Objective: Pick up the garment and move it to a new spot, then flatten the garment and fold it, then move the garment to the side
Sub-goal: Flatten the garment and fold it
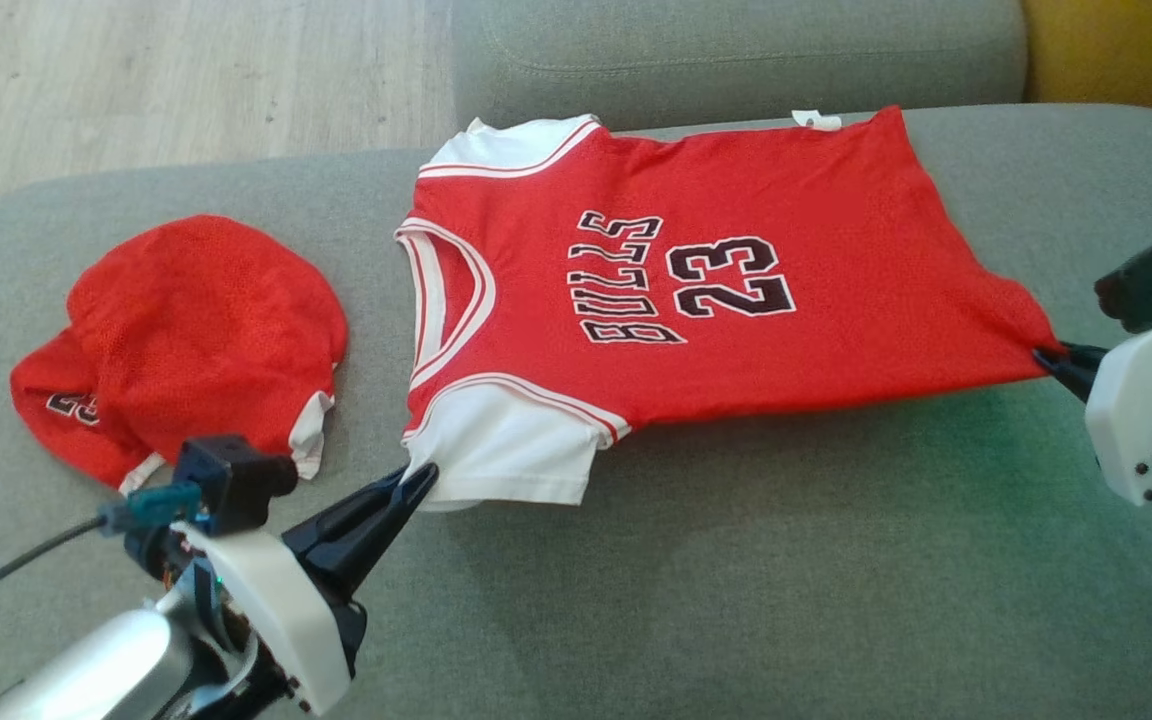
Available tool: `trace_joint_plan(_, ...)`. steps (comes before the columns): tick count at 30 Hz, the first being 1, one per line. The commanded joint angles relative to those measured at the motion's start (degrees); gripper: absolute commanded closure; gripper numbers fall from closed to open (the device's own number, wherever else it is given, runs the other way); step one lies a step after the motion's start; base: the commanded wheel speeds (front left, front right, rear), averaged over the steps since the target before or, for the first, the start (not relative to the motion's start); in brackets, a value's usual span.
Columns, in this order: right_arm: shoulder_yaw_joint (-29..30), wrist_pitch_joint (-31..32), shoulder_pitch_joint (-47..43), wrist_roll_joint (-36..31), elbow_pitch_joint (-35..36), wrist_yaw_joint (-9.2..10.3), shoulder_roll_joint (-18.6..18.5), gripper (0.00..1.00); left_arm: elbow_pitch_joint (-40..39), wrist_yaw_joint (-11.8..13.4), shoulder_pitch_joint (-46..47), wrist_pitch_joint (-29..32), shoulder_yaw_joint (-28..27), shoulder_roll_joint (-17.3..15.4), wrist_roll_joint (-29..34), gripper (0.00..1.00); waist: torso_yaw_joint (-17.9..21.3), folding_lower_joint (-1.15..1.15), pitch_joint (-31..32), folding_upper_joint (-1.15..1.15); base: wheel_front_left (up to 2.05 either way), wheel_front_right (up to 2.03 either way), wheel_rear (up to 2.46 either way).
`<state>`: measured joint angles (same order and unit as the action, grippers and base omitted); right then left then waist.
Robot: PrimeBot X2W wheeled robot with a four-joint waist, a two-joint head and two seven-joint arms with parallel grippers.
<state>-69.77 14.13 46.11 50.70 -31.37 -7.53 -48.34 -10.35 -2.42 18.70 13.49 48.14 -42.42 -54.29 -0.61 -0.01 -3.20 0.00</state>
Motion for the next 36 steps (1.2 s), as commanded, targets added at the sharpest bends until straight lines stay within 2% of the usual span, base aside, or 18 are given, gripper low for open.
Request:
trace_joint_plan(1, 0.5, -0.1, -1.0, 0.3, 0.7, 0.04, -2.3, 1.00, -1.8, 0.3, 2.5, 0.0, -3.2, -2.6, -0.1, 1.00, 0.1, 0.01, -0.3, 0.00, 0.00, 0.00, 0.00)
trace_joint_plan(9, 0.0, -1.1, 1.4, 0.9, 0.5, 0.04, -1.8, 1.00, -1.2, 0.8, 5.4, 0.0, -4.7, -2.5, 0.5, 1.00, 0.4, 0.01, -2.7, 0.00, 0.00, 0.00, 0.00)
trace_joint_plan(24, -0.2, -0.1, 7.7, 0.9, -3.6, 0.04, 1.9, 1.00, 9.8, -2.6, 17.4, 3.5, -4.2, -0.3, 3.7, 1.00, 1.1, 0.01, -7.9, 0.00, 0.00, 0.00, 0.00)
trace_joint_plan(36, -0.8, -0.5, 12.5, 0.8, -8.6, 0.04, 5.6, 1.00, 18.6, -4.8, 27.6, 6.1, -1.0, 1.7, 5.4, 1.00, 1.8, 0.01, -12.3, 0.00, 0.00, 0.00, 0.00)
